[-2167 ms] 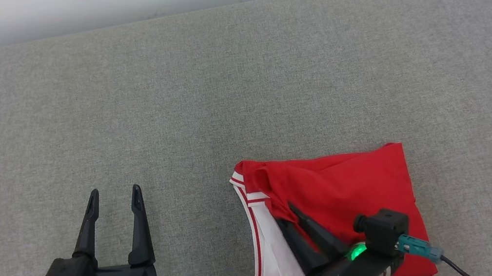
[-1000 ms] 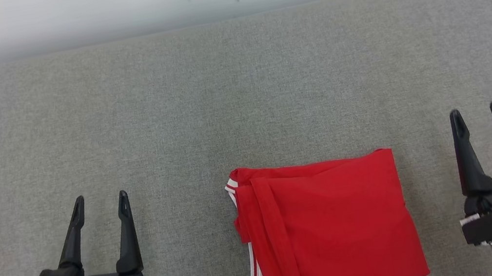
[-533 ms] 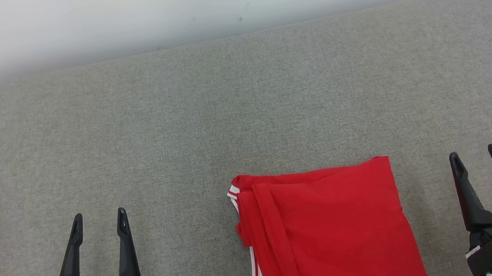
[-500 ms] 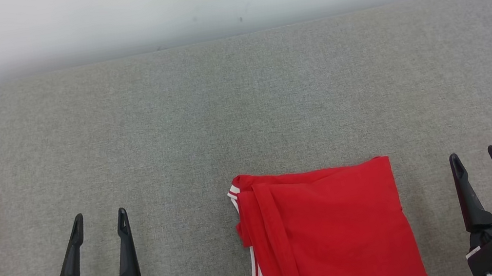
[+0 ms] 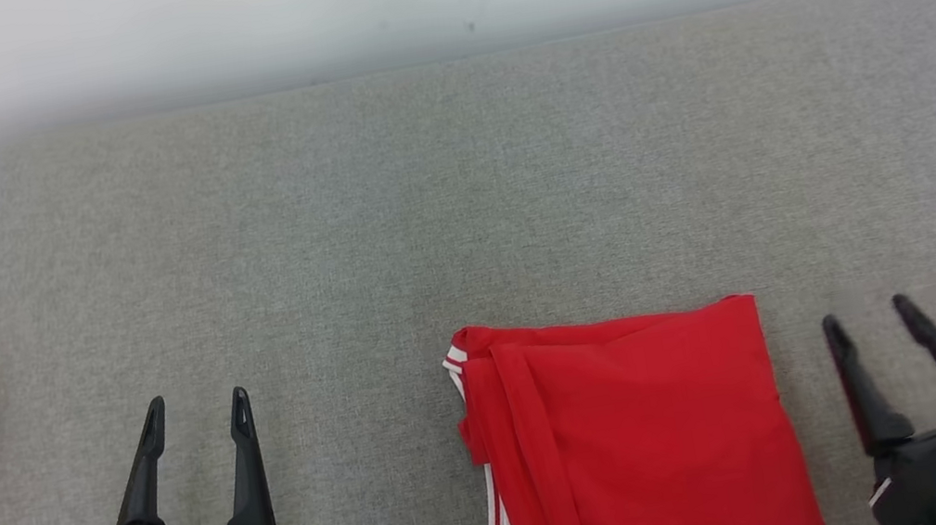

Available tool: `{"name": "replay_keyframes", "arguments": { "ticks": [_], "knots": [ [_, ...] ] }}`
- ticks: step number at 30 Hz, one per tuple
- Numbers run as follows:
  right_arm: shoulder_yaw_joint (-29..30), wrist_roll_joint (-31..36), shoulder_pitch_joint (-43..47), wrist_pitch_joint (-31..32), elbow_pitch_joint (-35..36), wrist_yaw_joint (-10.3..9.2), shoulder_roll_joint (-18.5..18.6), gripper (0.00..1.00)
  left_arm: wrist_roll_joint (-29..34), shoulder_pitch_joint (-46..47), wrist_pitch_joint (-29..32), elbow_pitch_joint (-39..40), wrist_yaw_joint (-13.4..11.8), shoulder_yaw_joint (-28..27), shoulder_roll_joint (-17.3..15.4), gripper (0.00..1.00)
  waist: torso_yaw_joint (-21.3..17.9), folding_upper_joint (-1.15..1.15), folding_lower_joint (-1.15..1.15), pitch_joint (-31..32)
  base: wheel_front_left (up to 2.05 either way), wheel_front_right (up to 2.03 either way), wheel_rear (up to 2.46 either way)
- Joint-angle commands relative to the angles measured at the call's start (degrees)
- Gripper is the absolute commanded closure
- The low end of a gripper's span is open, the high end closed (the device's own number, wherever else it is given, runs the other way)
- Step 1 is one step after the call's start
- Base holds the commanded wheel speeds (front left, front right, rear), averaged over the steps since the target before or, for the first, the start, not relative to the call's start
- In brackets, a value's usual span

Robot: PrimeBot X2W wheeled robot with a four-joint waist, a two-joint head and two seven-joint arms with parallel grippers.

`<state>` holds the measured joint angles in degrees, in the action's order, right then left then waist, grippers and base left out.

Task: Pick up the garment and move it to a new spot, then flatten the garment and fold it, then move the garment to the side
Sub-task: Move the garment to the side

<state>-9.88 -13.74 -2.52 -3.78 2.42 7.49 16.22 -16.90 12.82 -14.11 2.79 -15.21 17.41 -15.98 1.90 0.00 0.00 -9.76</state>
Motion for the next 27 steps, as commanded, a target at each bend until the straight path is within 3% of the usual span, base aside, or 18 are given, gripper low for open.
{"name": "replay_keyframes", "arguments": {
  "ticks": [1, 17, 18, 19, 21, 27],
  "knots": [
    [-0.73, -0.27, -0.03, 0.57, -0.43, 0.00, 0.58, 0.00, 0.56, 0.14, 0.02, -0.10, -0.02, 0.01, -0.15, 0.00, 0.39, 0.00, 0.00, -0.38, 0.00, 0.00, 0.00],
    [-10.71, -4.56, -4.91, 8.19, -12.53, 0.00, 3.36, 0.00, -0.39, 1.40, -0.71, -1.29, 0.49, 0.20, 1.42, 0.00, 2.90, 0.00, 0.00, -2.56, 0.00, 0.00, 0.00],
    [-11.16, -5.03, -5.31, 8.54, -13.25, 0.00, 3.42, 0.06, -0.38, 1.40, -0.73, -1.38, 0.54, 0.17, 1.43, 0.00, 2.99, 0.00, 0.00, -2.60, 0.00, 0.00, 0.00],
    [-11.62, -5.30, -5.63, 8.84, -13.79, 0.00, 3.44, 0.53, -0.33, 1.39, -0.78, -1.41, 0.55, 0.11, 1.46, 0.00, 3.06, 0.00, 0.00, -2.65, 0.00, 0.00, 0.00],
    [-11.90, -5.80, -6.28, 8.96, -14.56, 0.00, 3.38, 1.00, -0.09, 1.44, -0.85, -1.41, 0.41, 0.09, 1.46, 0.00, 3.15, 0.00, 0.00, -2.74, 0.00, 0.00, 0.00],
    [-11.78, -6.00, -7.40, 8.27, -14.02, -0.02, 4.14, 1.00, 0.12, 1.32, -0.94, -1.01, 0.05, -0.39, 1.35, 0.00, 2.62, 0.00, 0.00, -3.04, 0.00, 0.00, 0.00]
  ]
}}
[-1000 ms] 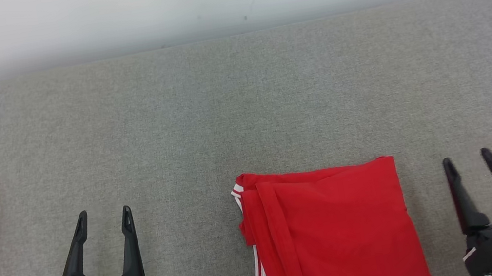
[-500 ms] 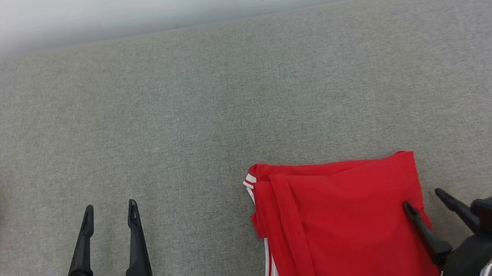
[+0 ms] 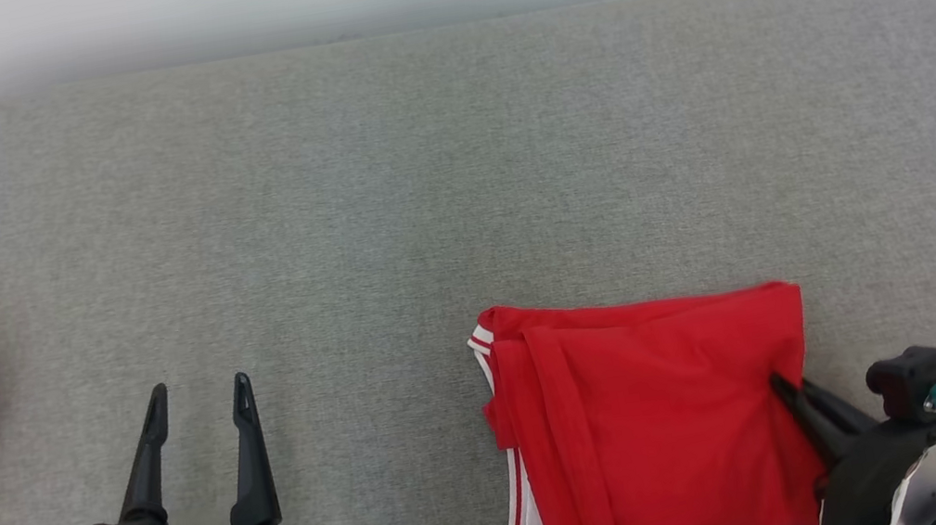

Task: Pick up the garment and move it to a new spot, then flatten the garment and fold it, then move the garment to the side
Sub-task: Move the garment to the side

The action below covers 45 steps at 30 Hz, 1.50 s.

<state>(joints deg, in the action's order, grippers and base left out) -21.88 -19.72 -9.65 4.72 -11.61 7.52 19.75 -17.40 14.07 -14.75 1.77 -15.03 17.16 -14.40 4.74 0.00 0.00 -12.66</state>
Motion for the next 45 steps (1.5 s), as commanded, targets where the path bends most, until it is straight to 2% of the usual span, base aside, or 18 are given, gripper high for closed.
{"name": "replay_keyframes", "arguments": {
  "ticks": [1, 7, 15, 20, 24, 27, 31, 36, 42, 43, 44, 45],
  "knots": [
    [0.36, 0.16, -0.46, -0.24, 0.48, -0.06, 0.88, 1.00, 0.62, 0.15, -0.31, 0.23, -0.19, -0.27, -0.34, 0.00, -0.59, 0.00, 0.00, -0.35, 0.00, 0.00, 0.00],
    [0.49, 2.75, -1.16, -0.16, 5.01, -0.06, 4.21, 1.00, 0.88, 1.19, -0.38, 1.28, -0.26, -0.85, -0.75, 0.00, -4.02, 0.00, 0.00, -1.91, 0.00, 0.00, 0.00],
    [1.67, 5.43, -3.63, -1.15, 8.81, -0.06, 7.14, 1.00, 1.55, 2.97, 0.45, 3.57, -0.18, -0.88, -2.11, 0.00, -12.29, 0.00, 0.00, -4.86, 0.00, 0.00, 0.00],
    [2.46, 6.03, -8.24, -3.72, 6.69, -0.06, 8.44, 1.00, 2.75, 5.27, 1.53, 5.51, 0.95, 0.29, -3.27, 0.00, -17.16, 0.00, 0.00, -6.87, 0.00, 0.00, 0.00],
    [4.25, 5.63, -13.37, -6.91, 2.46, -0.06, 9.93, 1.00, 3.91, 7.98, 3.11, 7.25, 1.71, 1.52, -3.83, 0.00, -19.54, 0.00, 0.00, -8.92, 0.00, 0.00, 0.00],
    [5.52, 5.03, -17.53, -10.19, -2.14, -0.06, 11.41, 1.00, 4.72, 9.98, 4.05, 8.27, 2.24, 2.35, -4.01, 0.00, -20.23, 0.00, 0.00, -10.54, 0.00, 0.00, 0.00],
    [7.26, 4.54, -22.39, -14.51, -8.60, -0.06, 15.27, 1.00, 5.39, 12.82, 5.11, 9.41, 2.97, 3.89, -3.66, 0.00, -19.74, 0.00, 0.00, -12.86, 0.00, 0.00, 0.00],
    [7.62, 4.19, -27.65, -17.64, -15.05, -0.06, 18.39, 1.00, 6.61, 15.57, 6.14, 10.82, 3.80, 5.36, -3.47, 0.00, -19.05, 0.00, 0.00, -15.65, 0.00, 0.00, 0.00],
    [7.73, 3.76, -32.16, -19.49, -21.82, -0.06, 19.56, 1.00, 7.58, 17.88, 7.19, 11.69, 4.73, 6.86, -3.88, 0.00, -17.80, 0.00, 0.00, -18.00, 0.00, 0.00, 0.00],
    [7.89, 3.61, -32.92, -19.57, -22.65, -0.06, 19.37, 0.69, 7.69, 17.95, 7.32, 11.68, 4.79, 6.93, -4.01, 0.00, -17.77, 0.00, 0.00, -18.16, 0.00, 0.00, 0.00],
    [8.20, 3.39, -33.47, -19.69, -23.71, -0.06, 19.06, 0.00, 7.74, 17.96, 7.42, 11.64, 4.82, 7.00, -4.08, 0.00, -17.75, 0.00, 0.00, -18.25, 0.00, 0.00, 0.00],
    [8.82, 3.29, -33.88, -19.87, -24.63, -0.06, 18.88, 0.00, 7.74, 17.92, 7.36, 11.65, 4.79, 7.07, -4.08, 0.00, -17.73, 0.00, 0.00, -18.28, 0.00, 0.00, 0.00]
  ]
}}
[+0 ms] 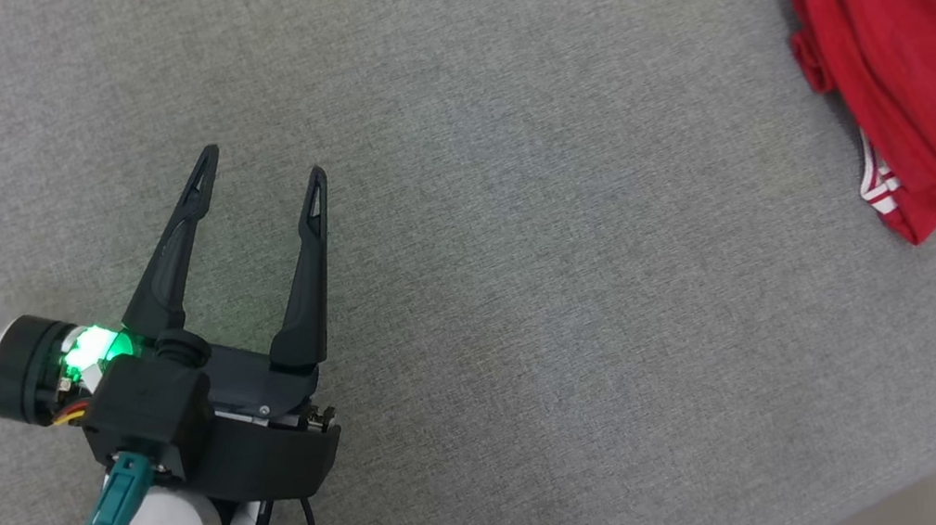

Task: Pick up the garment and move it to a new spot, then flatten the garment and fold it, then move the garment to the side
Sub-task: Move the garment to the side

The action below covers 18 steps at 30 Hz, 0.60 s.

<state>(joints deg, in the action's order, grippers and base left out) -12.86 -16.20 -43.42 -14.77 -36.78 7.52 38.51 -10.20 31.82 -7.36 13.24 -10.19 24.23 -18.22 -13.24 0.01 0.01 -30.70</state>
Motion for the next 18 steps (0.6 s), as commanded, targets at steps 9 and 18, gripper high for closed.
{"name": "replay_keyframes", "arguments": {
  "ticks": [9, 18],
  "knots": [
    [8.55, -0.42, 1.50, -0.44, 0.34, -0.06, -2.76, 0.00, -0.54, -1.46, -0.97, -1.03, -0.56, -0.10, -0.38, 0.00, 0.49, -0.01, -0.01, 1.86, 0.00, 0.00, 0.00],
    [14.03, 0.14, 10.24, -0.45, 18.16, -0.06, -13.41, 0.00, -2.43, -5.60, -3.57, -2.80, -3.09, -2.44, -0.40, 0.00, 2.19, -0.01, -0.01, 7.20, 0.00, 0.00, 0.00]
  ]
}}
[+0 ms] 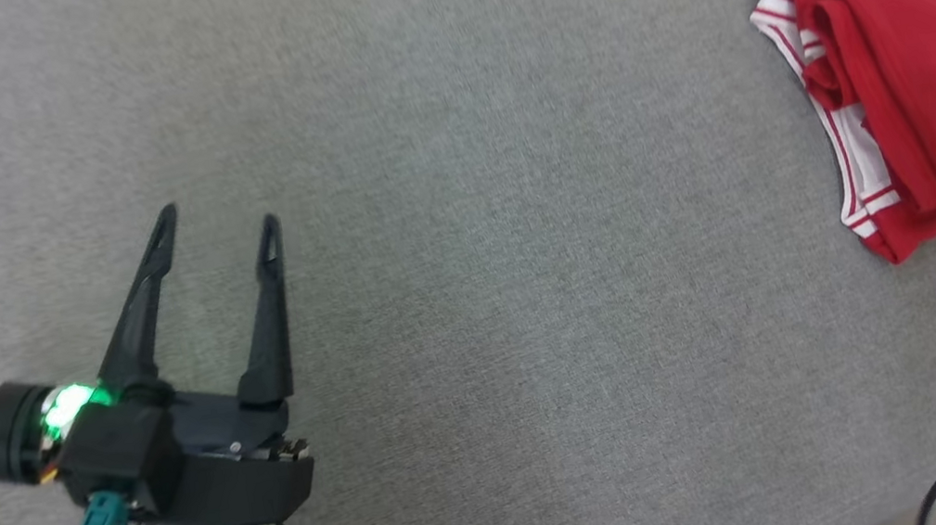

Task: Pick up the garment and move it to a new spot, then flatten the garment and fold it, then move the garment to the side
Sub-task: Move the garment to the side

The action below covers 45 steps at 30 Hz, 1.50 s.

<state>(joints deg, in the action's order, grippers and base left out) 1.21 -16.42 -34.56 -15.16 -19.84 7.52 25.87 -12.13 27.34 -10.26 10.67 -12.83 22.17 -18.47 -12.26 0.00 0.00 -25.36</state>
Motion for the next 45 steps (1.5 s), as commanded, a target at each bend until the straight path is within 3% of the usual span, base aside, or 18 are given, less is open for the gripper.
{"name": "replay_keyframes", "arguments": {
  "ticks": [1, 11, 16, 31, 45],
  "knots": [
    [-0.17, 0.49, 2.46, -0.08, 3.01, -0.06, -1.84, 0.00, -0.73, -1.70, -0.85, -0.29, -0.75, -0.71, -0.21, 0.00, 1.59, 0.00, 0.00, 2.40, 0.00, 0.00, 0.00],
    [-3.61, 4.82, 12.10, 2.20, 16.92, -0.06, -10.29, 0.00, -3.02, -6.29, -3.63, -1.61, -2.82, -4.27, -0.16, 0.00, 6.85, 0.00, 0.00, 7.16, 0.00, 0.00, 0.00],
    [-4.47, 7.38, 16.99, 4.60, 21.45, -0.06, -13.34, 0.00, -4.64, -8.80, -4.41, -2.34, -2.71, -5.40, 0.76, 0.00, 9.45, 0.00, 0.00, 10.23, 0.00, 0.00, 0.00],
    [-4.02, 11.62, 29.83, 8.68, 26.94, -0.06, -17.41, 0.00, -5.58, -16.77, -4.88, -5.59, -1.50, -7.49, 1.97, 0.00, 12.78, 0.00, 0.00, 19.59, 0.00, 0.00, 0.00],
    [-2.41, 13.44, 39.54, 11.97, 32.23, -0.06, -19.77, 0.00, -5.69, -21.02, -4.90, -9.82, 0.05, -7.63, 2.01, 0.00, 13.28, 0.00, 0.00, 24.92, 0.00, 0.00, 0.00]
  ]
}}
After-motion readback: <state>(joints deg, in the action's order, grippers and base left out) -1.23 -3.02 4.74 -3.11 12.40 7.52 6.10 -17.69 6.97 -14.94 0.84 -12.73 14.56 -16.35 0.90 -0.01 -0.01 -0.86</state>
